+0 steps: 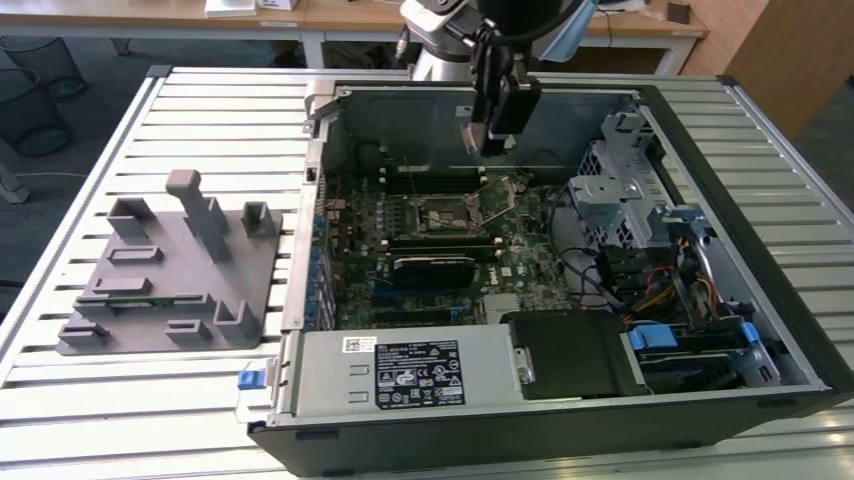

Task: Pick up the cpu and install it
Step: 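Place the cpu into insertion slot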

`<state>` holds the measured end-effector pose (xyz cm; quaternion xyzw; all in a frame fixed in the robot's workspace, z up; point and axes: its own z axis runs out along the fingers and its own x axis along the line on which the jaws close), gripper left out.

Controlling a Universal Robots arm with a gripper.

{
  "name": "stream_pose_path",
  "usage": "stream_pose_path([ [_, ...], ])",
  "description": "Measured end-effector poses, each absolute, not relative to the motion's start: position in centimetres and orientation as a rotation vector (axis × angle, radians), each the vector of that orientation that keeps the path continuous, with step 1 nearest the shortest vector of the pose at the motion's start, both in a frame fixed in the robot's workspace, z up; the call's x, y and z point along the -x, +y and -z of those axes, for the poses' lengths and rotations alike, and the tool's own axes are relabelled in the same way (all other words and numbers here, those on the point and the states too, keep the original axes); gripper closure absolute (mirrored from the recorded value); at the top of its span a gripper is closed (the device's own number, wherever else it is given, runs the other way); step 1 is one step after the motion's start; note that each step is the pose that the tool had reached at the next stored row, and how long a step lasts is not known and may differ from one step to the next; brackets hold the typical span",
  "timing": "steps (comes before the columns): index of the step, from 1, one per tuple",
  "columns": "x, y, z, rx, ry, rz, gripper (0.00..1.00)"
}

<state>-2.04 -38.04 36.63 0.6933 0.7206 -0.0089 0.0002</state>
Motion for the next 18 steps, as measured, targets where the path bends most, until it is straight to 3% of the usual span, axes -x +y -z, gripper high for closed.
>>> stream_pose_path([
  [18, 2.1, -38.0, -35.5, -2.171, 2.269, 0.027, 0.47],
])
